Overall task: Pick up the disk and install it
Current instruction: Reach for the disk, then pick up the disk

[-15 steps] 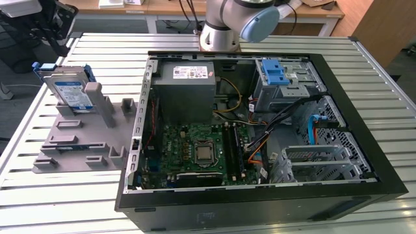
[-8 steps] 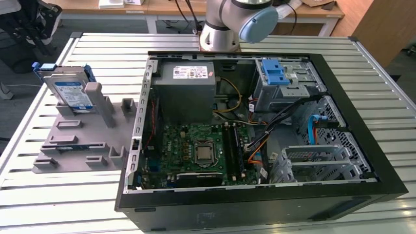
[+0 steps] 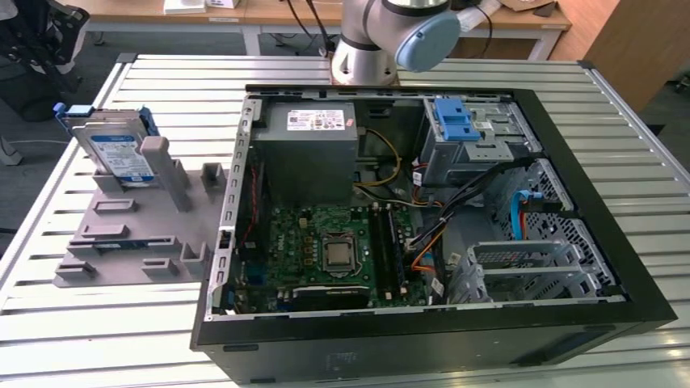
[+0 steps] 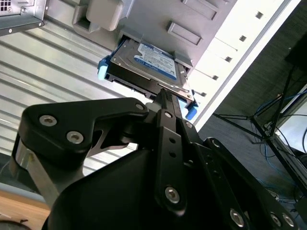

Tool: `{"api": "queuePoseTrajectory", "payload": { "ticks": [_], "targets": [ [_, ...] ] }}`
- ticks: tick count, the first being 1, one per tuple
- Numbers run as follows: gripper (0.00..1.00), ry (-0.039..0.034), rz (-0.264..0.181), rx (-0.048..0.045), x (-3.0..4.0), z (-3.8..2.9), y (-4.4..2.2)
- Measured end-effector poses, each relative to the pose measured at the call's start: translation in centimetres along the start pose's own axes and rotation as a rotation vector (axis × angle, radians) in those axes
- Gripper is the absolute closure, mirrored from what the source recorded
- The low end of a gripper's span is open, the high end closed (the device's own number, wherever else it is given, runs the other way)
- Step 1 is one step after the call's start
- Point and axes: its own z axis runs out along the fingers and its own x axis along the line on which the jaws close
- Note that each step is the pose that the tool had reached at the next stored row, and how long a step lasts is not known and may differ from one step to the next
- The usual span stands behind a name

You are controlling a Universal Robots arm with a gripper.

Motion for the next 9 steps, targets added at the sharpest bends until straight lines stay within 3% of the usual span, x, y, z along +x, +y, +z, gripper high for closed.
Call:
{"api": "queuePoseTrajectory", "payload": {
  "ticks": [9],
  "targets": [
    [0.89, 0.0001, 0.0, 0.0, 0.15, -0.01, -0.01]
  ]
}}
